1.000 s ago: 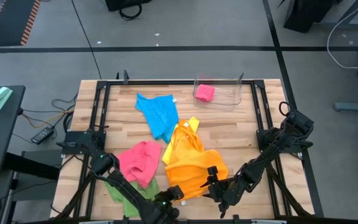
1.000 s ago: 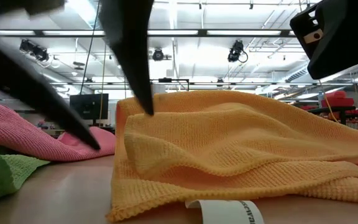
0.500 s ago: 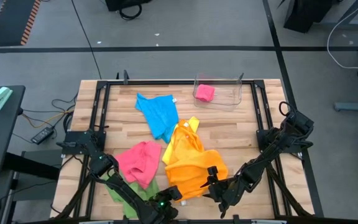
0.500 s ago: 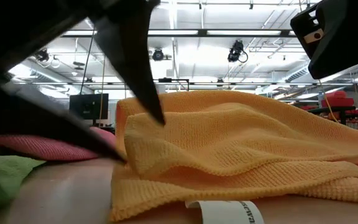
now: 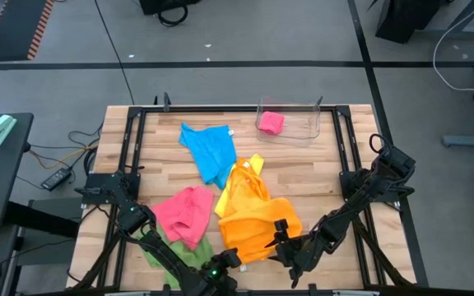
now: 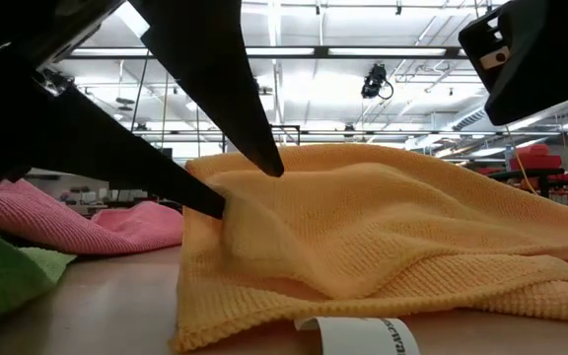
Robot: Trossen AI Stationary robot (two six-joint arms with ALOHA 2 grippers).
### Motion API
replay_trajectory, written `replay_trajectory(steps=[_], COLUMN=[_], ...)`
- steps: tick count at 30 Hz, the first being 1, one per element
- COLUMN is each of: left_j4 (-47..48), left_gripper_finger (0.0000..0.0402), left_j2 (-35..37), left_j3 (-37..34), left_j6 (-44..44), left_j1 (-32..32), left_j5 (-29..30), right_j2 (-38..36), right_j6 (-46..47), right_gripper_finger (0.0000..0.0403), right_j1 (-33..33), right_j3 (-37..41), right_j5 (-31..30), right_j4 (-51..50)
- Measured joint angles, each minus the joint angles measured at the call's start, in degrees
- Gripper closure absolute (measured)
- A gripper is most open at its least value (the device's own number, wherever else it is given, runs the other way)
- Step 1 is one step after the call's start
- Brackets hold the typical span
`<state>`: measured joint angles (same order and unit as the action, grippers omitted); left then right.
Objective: Fold microfiber towels
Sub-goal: Fold the right orange microfiber cloth
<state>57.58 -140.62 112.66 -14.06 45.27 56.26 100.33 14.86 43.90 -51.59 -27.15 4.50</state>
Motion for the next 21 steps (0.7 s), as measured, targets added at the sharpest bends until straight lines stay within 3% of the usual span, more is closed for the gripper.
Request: replay_trajectory(steps=[5, 12, 21], left_j4=[-0.63, -2.07, -2.34], left_gripper_finger=[0.0302, 0.0389, 0.0394], left_j2=[0.00, 0.17, 4.52], left_j3=[0.00, 0.00, 0.07], left_j6=[3.21, 5.47, 19.08], left_j1=[-0.39, -0.87, -3.73], left_j5=[-3.91, -9.97, -22.04], right_j2=[0.00, 0.00, 0.00], right_j6=[0.37, 0.16, 0.69], right_gripper_finger=[0.0229, 0.0229, 0.0229], right_j1=[0.14, 0.11, 0.11], right_j3=[0.00, 0.00, 0.00], right_j5=[0.02, 0.06, 0.31], right_j4=[0.06, 0.13, 0.41])
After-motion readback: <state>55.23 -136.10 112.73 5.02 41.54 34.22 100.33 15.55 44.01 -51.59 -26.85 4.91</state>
